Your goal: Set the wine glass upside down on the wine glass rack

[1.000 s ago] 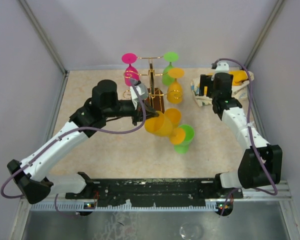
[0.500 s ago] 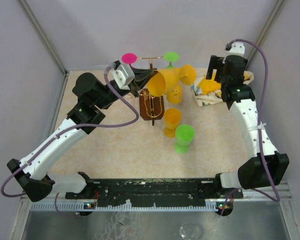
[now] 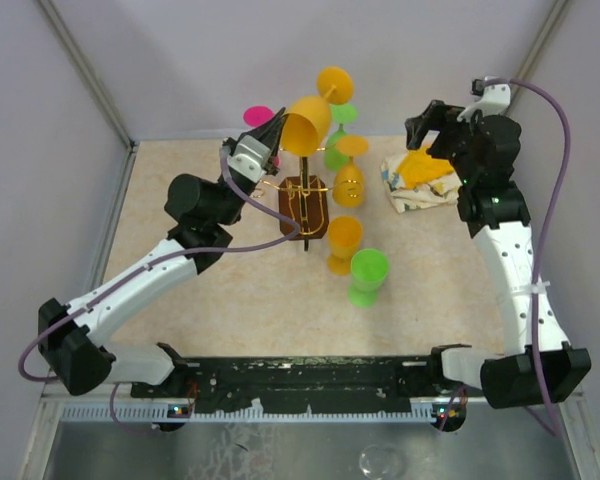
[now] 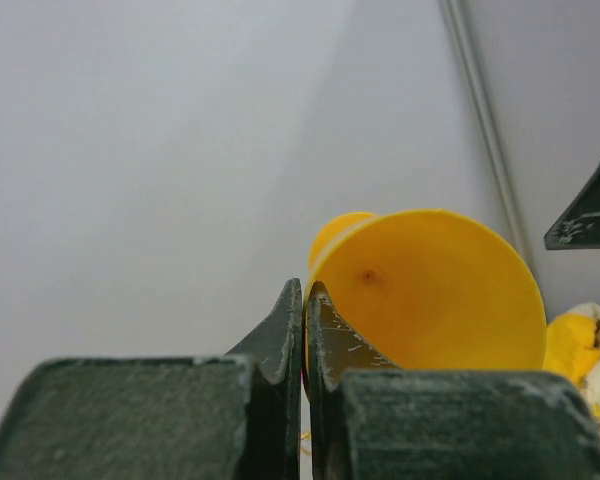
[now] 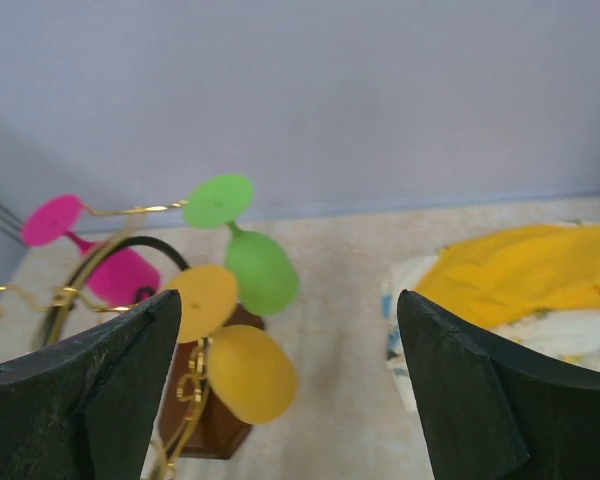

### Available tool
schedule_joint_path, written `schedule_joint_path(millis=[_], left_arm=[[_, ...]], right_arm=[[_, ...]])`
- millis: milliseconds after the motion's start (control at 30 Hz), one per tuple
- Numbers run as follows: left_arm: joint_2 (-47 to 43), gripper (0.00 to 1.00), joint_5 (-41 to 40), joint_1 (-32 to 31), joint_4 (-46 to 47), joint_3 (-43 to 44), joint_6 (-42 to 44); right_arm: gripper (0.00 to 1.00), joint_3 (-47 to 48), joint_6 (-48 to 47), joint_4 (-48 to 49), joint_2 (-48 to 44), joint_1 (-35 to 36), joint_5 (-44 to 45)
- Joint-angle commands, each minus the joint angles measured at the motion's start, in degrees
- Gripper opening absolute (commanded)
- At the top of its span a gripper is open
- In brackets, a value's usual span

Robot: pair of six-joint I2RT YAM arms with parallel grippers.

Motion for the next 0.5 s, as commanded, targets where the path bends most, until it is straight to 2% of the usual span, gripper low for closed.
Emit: schedule_joint_path(millis=[0, 267, 467], left_arm=[[1.65, 0.0, -4.85, 0.29, 15.22, -1.21, 2.63], [2.96, 0.0, -4.16, 0.29, 20.36, -2.69, 1.66], [2.23, 0.0, -4.9, 0.29, 20.1, -3.23, 1.2]], right_arm=[[0.88, -0.39, 7.68, 9.97, -3.09, 0.15, -12.87], [0.87, -1.94, 16.12, 16.35, -3.41, 0.14, -22.38], [0.87, -3.01, 18.45, 19.15, -3.17, 0.15, -23.11]])
